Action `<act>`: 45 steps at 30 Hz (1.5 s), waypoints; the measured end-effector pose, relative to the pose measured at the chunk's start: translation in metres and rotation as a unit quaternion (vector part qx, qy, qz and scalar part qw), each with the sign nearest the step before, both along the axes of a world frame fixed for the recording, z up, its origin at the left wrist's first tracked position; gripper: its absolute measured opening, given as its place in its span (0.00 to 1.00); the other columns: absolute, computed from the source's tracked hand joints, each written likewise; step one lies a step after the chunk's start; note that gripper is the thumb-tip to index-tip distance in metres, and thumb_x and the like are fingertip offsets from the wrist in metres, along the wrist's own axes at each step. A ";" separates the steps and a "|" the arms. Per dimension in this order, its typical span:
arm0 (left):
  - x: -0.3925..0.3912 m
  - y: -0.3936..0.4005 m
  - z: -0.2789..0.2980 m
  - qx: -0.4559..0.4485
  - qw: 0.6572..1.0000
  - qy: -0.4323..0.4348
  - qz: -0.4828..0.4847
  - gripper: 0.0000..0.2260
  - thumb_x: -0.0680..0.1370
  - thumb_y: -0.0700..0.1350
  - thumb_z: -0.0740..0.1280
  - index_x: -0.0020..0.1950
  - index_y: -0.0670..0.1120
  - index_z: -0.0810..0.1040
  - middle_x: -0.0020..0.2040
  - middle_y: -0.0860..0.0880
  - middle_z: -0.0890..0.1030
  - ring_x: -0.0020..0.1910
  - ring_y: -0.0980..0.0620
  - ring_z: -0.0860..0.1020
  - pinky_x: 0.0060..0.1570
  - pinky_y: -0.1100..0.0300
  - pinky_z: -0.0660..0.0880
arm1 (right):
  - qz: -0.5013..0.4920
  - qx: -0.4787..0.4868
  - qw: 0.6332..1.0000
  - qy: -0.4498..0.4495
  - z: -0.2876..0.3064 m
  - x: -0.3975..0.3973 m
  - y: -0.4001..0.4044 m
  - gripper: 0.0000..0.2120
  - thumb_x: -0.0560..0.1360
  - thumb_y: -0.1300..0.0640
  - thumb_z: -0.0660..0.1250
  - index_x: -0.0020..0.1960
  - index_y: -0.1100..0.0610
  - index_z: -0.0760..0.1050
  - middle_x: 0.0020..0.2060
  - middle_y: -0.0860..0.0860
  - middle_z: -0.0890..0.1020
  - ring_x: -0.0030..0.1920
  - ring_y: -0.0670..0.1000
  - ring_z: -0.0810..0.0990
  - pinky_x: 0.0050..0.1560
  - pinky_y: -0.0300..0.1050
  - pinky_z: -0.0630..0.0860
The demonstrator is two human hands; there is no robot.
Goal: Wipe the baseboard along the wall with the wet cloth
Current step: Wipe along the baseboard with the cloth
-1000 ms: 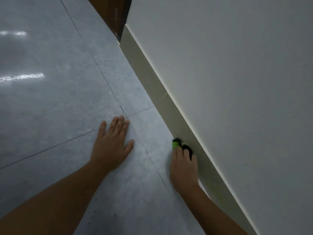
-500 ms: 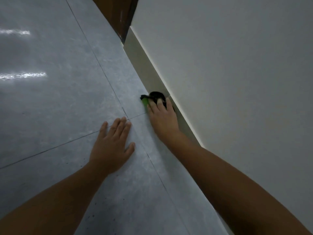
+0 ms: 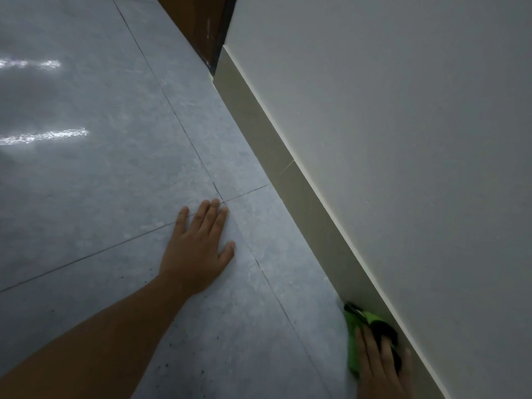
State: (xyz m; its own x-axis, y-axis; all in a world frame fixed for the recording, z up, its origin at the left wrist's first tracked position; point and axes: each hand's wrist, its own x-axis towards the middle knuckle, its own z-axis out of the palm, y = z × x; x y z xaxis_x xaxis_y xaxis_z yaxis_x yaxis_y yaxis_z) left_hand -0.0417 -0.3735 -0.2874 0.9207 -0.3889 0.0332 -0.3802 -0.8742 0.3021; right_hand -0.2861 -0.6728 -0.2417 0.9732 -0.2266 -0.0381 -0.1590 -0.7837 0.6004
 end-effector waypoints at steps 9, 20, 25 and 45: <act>-0.001 -0.001 0.001 0.001 1.000 0.007 0.001 0.33 0.77 0.60 0.46 0.77 0.42 0.54 0.77 0.44 0.56 0.76 0.47 0.53 0.73 0.44 0.47 | -0.005 0.173 0.983 0.067 0.001 0.113 0.063 0.29 0.71 0.51 0.53 0.65 0.68 0.73 0.63 0.63 0.76 0.64 0.62 0.74 0.69 0.59 0.54; 0.001 -0.003 0.003 0.010 1.000 0.017 0.009 0.33 0.77 0.64 0.42 0.78 0.49 0.43 0.78 0.49 0.43 0.76 0.52 0.41 0.74 0.46 0.39 | 0.155 0.193 0.969 -0.020 -0.006 0.322 0.144 0.29 0.75 0.60 0.40 0.76 0.65 0.50 0.76 0.60 0.54 0.75 0.60 0.54 0.74 0.53 0.42; 0.001 -0.001 -0.001 0.008 1.000 0.016 0.005 0.33 0.77 0.63 0.43 0.78 0.48 0.45 0.77 0.49 0.44 0.76 0.52 0.42 0.74 0.47 0.40 | 0.091 0.223 0.971 -0.009 -0.013 0.287 0.120 0.28 0.75 0.54 0.48 0.71 0.65 0.64 0.71 0.59 0.68 0.69 0.58 0.69 0.73 0.52 0.53; -0.058 -0.075 0.004 0.037 0.998 0.040 0.007 0.37 0.73 0.64 0.37 0.77 0.44 0.43 0.79 0.45 0.44 0.77 0.49 0.41 0.73 0.44 0.37 | 0.049 0.146 0.986 -0.061 0.022 0.026 0.005 0.28 0.68 0.65 0.50 0.68 0.62 0.66 0.59 0.59 0.80 0.47 0.60 0.80 0.46 0.55 0.77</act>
State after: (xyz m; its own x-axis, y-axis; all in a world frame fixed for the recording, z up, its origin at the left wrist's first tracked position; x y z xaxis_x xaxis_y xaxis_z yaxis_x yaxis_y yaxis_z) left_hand -0.0999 -0.4487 -0.2835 0.9243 -0.3753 -0.0693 -0.3455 -0.9000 0.2657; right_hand -0.2597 -0.6683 -0.2201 0.9914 -0.1272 0.0303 -0.1301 -0.9353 0.3290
